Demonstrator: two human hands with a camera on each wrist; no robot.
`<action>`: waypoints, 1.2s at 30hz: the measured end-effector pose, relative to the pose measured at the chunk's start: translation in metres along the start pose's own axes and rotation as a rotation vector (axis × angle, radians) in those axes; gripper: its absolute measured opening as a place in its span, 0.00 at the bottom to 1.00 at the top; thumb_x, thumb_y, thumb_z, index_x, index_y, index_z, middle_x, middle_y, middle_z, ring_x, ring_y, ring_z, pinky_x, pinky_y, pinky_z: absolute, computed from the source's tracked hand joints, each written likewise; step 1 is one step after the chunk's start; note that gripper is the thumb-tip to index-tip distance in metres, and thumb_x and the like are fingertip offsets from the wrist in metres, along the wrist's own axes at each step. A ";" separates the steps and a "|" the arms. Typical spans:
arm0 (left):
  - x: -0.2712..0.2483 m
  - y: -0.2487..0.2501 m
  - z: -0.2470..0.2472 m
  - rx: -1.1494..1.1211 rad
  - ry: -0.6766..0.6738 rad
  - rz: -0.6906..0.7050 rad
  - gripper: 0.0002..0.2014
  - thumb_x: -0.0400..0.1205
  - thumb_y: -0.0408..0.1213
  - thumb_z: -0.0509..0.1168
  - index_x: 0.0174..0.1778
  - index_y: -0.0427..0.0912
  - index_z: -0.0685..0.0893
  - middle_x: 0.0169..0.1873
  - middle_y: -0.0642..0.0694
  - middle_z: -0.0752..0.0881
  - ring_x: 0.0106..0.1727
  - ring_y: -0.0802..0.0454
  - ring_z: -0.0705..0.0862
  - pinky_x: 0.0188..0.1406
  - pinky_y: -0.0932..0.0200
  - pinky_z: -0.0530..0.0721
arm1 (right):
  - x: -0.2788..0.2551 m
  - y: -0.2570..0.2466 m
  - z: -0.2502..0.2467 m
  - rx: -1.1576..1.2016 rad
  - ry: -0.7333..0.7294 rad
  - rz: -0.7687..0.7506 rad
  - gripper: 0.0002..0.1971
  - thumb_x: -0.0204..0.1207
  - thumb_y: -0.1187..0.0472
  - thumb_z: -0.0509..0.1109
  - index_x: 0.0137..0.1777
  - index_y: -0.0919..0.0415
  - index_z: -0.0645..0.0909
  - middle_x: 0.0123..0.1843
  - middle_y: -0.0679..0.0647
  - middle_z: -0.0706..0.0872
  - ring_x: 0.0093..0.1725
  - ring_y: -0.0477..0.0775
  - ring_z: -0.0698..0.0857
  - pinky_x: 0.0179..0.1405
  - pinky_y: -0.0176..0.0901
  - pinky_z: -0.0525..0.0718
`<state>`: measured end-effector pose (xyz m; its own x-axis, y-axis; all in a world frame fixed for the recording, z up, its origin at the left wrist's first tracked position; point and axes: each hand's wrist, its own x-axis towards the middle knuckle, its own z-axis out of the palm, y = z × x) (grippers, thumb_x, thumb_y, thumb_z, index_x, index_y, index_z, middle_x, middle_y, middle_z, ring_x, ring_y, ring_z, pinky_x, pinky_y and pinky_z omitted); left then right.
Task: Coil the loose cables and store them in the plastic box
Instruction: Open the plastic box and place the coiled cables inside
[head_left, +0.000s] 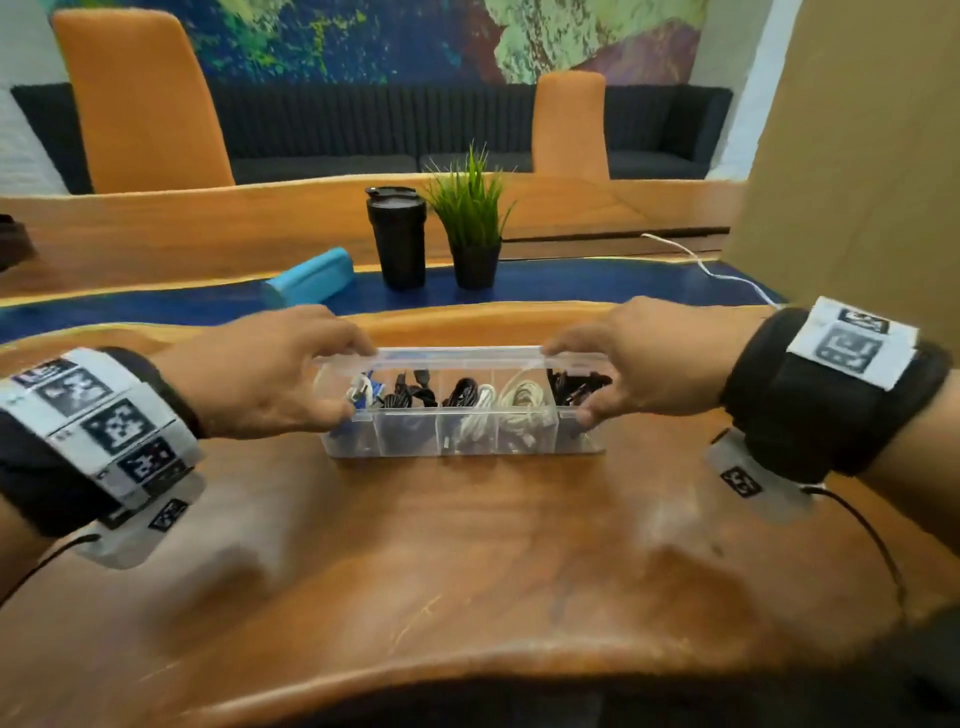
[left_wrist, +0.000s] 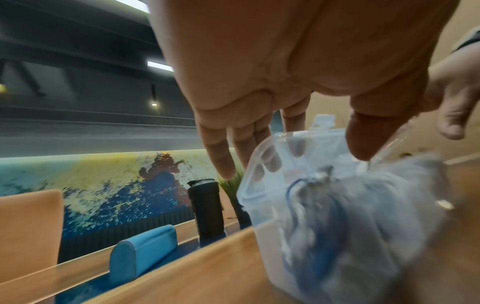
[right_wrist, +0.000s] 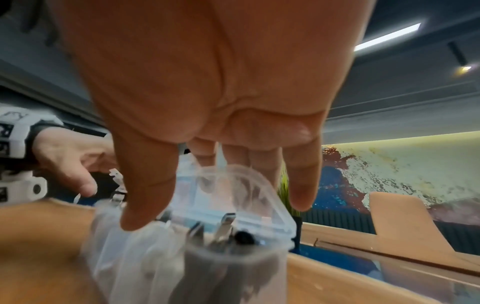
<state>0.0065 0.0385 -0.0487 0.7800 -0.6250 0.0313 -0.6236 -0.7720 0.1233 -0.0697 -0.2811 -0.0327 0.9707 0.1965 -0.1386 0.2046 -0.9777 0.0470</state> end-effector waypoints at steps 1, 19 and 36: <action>-0.004 0.001 0.006 0.045 -0.004 0.018 0.26 0.70 0.62 0.68 0.65 0.63 0.79 0.57 0.60 0.79 0.56 0.55 0.80 0.58 0.53 0.80 | -0.001 0.000 0.009 -0.017 -0.006 -0.019 0.37 0.70 0.40 0.77 0.78 0.38 0.68 0.72 0.45 0.80 0.67 0.53 0.79 0.65 0.54 0.80; 0.038 0.006 -0.007 0.089 -0.228 -0.014 0.16 0.71 0.56 0.78 0.52 0.55 0.90 0.47 0.56 0.87 0.50 0.54 0.86 0.48 0.57 0.84 | 0.018 -0.010 -0.013 -0.021 -0.142 0.072 0.14 0.70 0.44 0.79 0.55 0.38 0.87 0.54 0.39 0.87 0.52 0.45 0.82 0.59 0.48 0.81; 0.040 0.027 0.013 0.274 -0.177 -0.126 0.23 0.70 0.54 0.79 0.54 0.52 0.77 0.35 0.53 0.79 0.38 0.54 0.77 0.30 0.57 0.70 | 0.025 -0.029 0.005 -0.251 -0.016 0.116 0.24 0.64 0.42 0.81 0.55 0.51 0.79 0.47 0.50 0.85 0.45 0.53 0.81 0.39 0.45 0.81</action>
<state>0.0201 -0.0082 -0.0567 0.8455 -0.5145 -0.1426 -0.5326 -0.8318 -0.1562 -0.0517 -0.2486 -0.0427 0.9877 0.0809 -0.1338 0.1190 -0.9442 0.3072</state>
